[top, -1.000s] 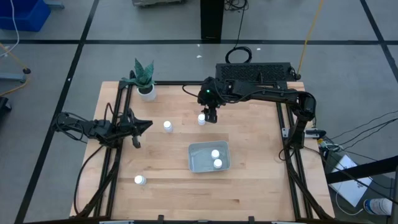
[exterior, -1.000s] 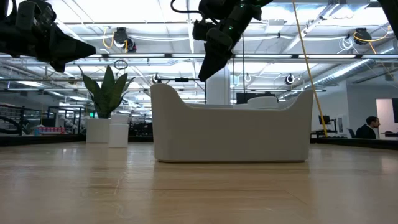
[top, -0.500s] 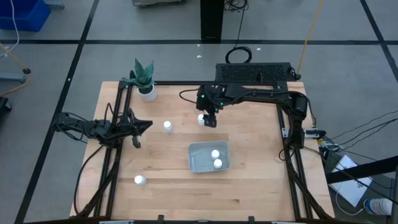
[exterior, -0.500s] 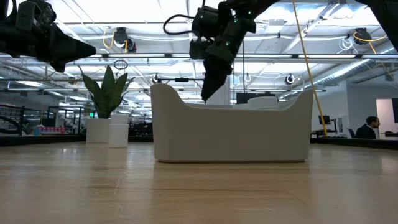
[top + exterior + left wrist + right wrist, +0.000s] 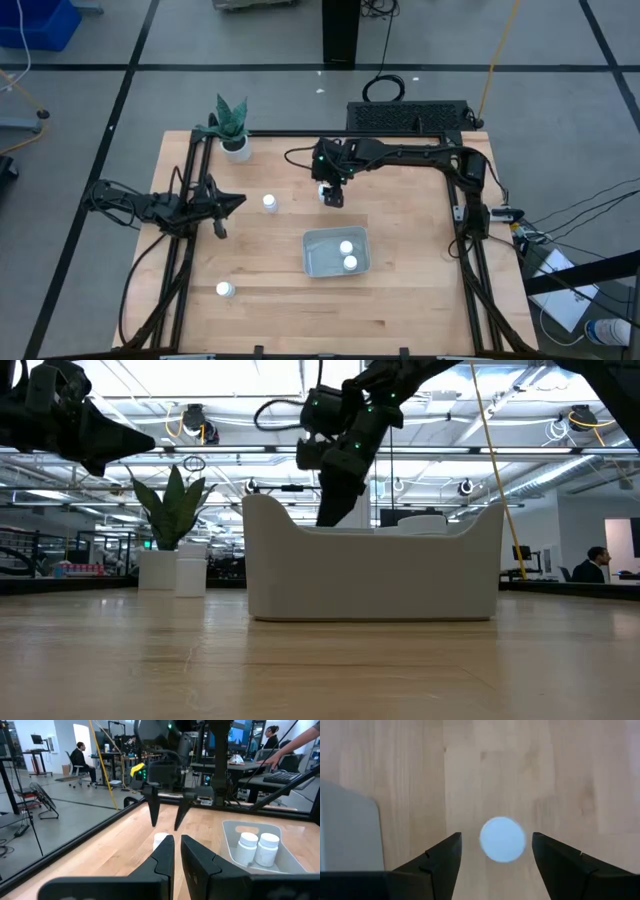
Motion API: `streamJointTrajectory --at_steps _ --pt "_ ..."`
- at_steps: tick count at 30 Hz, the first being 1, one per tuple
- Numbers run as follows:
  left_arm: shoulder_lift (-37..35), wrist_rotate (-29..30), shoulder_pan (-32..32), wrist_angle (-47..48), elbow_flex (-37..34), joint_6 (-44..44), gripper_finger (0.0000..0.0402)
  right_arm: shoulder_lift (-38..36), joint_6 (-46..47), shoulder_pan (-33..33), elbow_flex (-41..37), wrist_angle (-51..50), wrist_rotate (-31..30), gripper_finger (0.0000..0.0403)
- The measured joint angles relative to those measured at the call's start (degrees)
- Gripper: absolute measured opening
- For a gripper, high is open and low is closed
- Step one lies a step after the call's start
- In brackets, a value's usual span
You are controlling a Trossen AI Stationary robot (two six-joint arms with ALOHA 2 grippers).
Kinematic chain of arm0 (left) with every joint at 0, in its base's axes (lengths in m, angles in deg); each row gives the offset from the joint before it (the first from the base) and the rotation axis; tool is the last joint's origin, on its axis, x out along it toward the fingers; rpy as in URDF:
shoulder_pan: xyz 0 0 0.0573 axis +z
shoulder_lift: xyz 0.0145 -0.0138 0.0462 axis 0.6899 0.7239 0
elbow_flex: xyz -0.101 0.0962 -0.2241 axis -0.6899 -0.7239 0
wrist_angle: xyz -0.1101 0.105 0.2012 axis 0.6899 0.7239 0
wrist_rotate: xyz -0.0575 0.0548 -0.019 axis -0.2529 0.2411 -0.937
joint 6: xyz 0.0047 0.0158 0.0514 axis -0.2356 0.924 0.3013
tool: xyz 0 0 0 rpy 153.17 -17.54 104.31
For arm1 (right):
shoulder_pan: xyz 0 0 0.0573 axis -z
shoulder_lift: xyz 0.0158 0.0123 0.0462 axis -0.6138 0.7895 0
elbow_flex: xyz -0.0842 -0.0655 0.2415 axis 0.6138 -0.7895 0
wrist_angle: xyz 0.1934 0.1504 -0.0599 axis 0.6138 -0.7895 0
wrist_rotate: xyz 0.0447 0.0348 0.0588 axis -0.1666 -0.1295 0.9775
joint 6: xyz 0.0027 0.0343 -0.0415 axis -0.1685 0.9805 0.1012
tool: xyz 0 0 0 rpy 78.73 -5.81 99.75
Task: Pick and place pill bottles into a basket
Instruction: Put the white pill bottle into the gray bin
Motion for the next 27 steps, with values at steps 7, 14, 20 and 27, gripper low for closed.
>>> streamJointTrajectory --at_steps 7,14,20,27 --pt "0.0 0.0 0.0 0.0 0.0 0.0 0.0037 0.9 0.0 -0.3 -0.1 -0.6 -0.1 0.0236" --pt "0.0 0.0 0.0 0.0 0.0 0.0 0.0037 0.8 0.0 -0.1 -0.1 -0.2 -0.1 0.0236" --pt "0.0 0.0 0.0 0.0 0.0 0.0 0.0037 1.8 0.0 0.3 -0.1 0.6 -0.2 0.0236" --pt "0.0 -0.2 0.0 0.1 0.0 0.0 0.0037 4.6 -0.2 0.4 -0.1 -0.4 0.0 0.0236"
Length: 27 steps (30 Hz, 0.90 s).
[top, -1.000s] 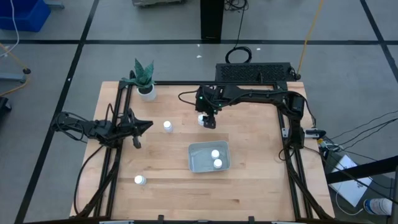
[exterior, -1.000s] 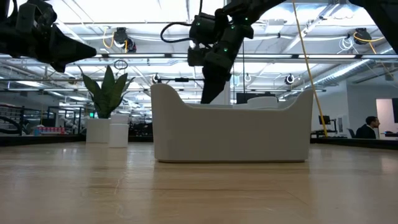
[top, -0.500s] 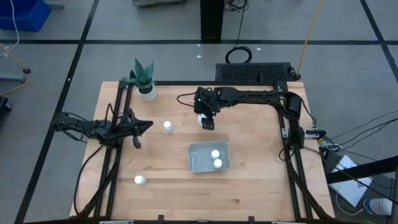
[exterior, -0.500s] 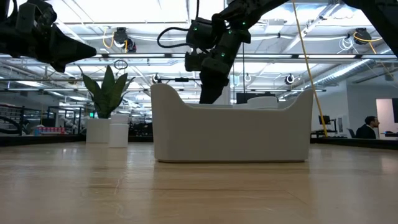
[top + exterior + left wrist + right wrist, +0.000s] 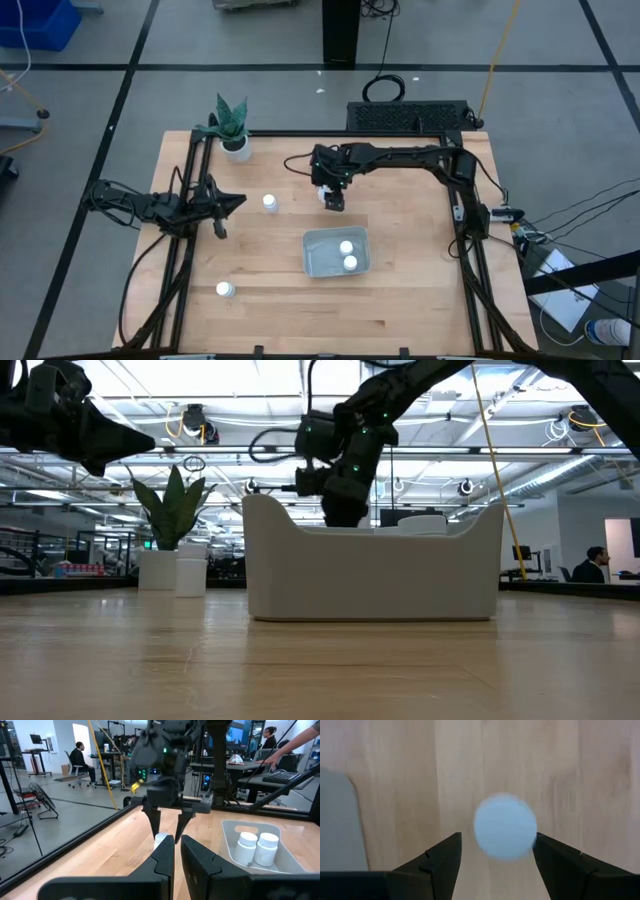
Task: Pick and place pill bottles into a basket
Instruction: Put the white pill bottle into the gray bin
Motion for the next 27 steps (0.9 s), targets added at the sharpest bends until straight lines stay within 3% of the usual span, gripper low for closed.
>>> streamJointTrajectory --at_steps 17,20,24,27 --pt "0.0 0.0 0.0 0.8 0.0 -0.2 0.0037 0.4 0.2 0.2 0.0 2.5 1.4 0.0234" --pt "0.0 0.0 0.0 0.9 0.0 -0.2 0.0037 0.4 1.5 0.4 0.0 2.5 1.4 0.0214" --pt "0.0 0.0 0.0 0.9 0.0 -0.2 0.0037 0.4 1.7 0.7 0.0 2.7 1.4 0.0152" --pt "0.0 0.0 0.0 0.9 0.0 -0.2 0.0037 0.4 1.6 0.6 0.0 2.9 1.4 0.0146"
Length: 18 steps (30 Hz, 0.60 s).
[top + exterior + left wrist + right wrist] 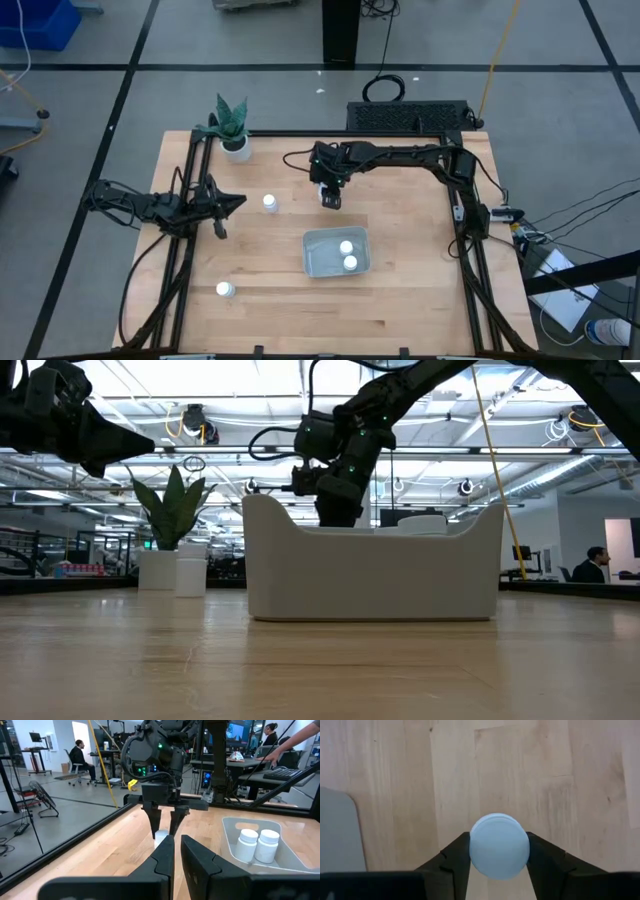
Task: Pick and place pill bottles into a basket
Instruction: Put the white pill bottle into the gray bin
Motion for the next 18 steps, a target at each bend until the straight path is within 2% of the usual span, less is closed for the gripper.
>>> streamJointTrajectory --at_steps 9,18 --pt "0.0 0.0 0.0 0.0 0.0 -0.2 0.0037 -0.9 -1.3 -1.0 0.0 2.0 0.0 0.0146" --pt "0.0 -0.2 0.0 0.5 0.0 -0.8 0.0037 -10.4 -0.8 -2.7 0.0 5.0 -0.1 0.0146"
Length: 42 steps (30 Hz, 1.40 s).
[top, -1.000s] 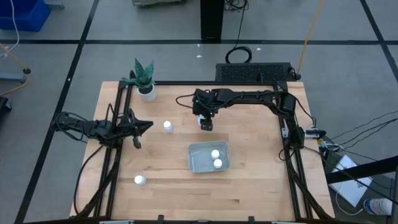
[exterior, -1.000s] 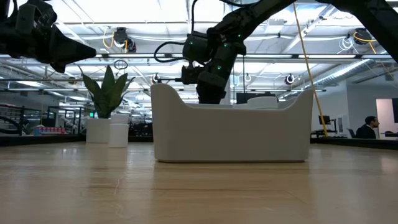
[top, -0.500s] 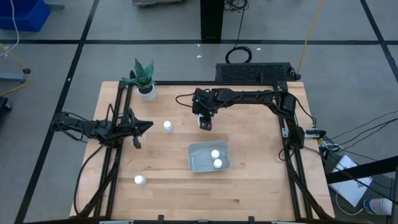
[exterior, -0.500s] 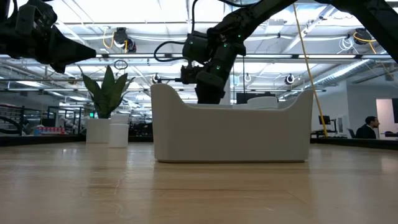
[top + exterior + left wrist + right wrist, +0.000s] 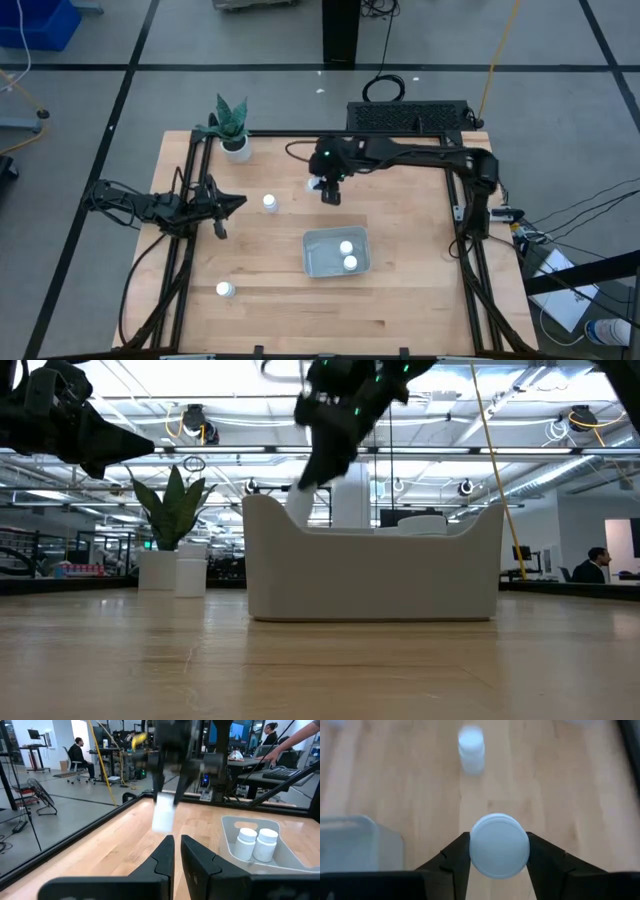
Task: Pick and place pill bottles into a basket
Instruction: Put the white pill bottle into the gray bin
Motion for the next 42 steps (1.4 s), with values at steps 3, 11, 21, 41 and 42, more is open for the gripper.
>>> streamJointTrajectory --at_steps 3,11,21,41,42 --pt "0.0 0.0 0.0 0.0 0.0 -0.2 0.0037 -4.1 0.8 -0.8 0.0 0.2 0.0 0.0146" --pt "0.0 -0.1 0.0 -0.1 0.0 -0.4 0.0037 -9.7 3.0 -5.7 0.0 -1.4 -0.2 0.0146" --pt "0.0 -0.1 0.0 -0.1 0.0 -0.5 0.0037 -9.5 6.2 -13.2 -2.3 -4.6 -5.1 0.0146" --pt "0.0 -0.1 0.0 -0.1 0.0 -0.7 0.0037 -9.6 16.0 -21.6 -10.1 1.3 -4.7 0.0146" --pt "0.0 -0.1 0.0 -0.1 0.0 -0.7 0.0037 -9.6 16.6 -21.8 -10.6 1.8 -4.6 0.0146"
